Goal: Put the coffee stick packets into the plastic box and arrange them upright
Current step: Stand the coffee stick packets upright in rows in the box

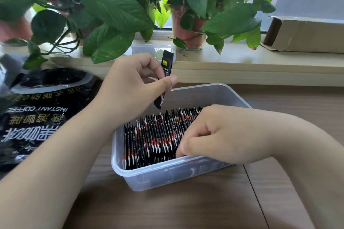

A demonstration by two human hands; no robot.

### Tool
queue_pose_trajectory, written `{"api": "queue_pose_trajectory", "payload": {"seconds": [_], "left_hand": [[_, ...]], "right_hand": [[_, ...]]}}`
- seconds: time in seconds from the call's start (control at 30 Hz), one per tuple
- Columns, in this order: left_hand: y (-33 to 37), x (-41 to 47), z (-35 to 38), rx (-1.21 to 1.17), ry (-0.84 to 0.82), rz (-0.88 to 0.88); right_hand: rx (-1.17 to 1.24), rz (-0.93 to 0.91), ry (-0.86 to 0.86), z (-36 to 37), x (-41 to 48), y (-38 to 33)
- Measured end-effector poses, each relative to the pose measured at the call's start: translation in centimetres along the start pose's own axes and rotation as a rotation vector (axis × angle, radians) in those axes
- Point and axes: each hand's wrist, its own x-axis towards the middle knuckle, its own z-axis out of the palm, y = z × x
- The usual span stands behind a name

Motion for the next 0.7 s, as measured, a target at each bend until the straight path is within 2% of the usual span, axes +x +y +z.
{"api": "queue_pose_trajectory", "payload": {"seconds": [0.23, 0.33, 0.53, 0.7], "left_hand": [[0.1, 0.1, 0.1, 0.022, -0.004, -0.001], [0.1, 0.0, 0.1, 0.038, -0.007, -0.008], [0.0, -0.1, 0.1, 0.046, -0.012, -0.009], [0.2, -0.1, 0.0, 0.043, -0.007, -0.007]], "right_hand": [[0.009, -0.003, 0.036, 0.2, 0.5, -1.1], [-0.103, -0.01, 0.006, 0.6, 0.7, -1.3], [0.133, 0.019, -0.004, -0.9, -1.3, -0.9], [0.042, -0.051, -0.067, -0.9, -0.8, 0.7]]}}
